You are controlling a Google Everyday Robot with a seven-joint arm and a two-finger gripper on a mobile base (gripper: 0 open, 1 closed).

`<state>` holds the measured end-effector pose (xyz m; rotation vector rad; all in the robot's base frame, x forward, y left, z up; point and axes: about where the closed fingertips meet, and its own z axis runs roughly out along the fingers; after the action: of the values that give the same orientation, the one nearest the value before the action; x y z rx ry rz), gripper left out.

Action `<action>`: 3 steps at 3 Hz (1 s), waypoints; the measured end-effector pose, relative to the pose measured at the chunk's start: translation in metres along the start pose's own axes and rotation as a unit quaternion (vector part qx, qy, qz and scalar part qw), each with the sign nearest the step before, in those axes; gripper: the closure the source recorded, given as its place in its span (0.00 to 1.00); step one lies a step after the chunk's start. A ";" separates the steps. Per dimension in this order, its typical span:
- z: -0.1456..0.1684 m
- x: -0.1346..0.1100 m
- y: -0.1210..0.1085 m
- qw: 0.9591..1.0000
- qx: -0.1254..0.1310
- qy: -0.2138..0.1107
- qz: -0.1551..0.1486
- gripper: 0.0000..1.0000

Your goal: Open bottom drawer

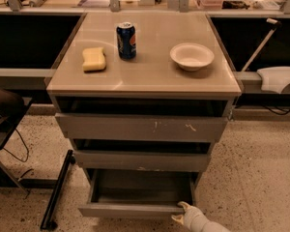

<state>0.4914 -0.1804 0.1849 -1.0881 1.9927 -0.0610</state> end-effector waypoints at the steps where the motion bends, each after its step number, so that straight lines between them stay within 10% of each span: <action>1: -0.006 -0.009 0.031 1.000 0.002 -0.015 -0.007 1.00; 3: -0.014 -0.019 0.045 1.000 0.001 -0.025 -0.013 1.00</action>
Offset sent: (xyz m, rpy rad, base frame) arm -0.2434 -0.0262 -0.0512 -0.0997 -0.2480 -0.0502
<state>0.4567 -0.1439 0.1879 -1.1038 1.9332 -0.0477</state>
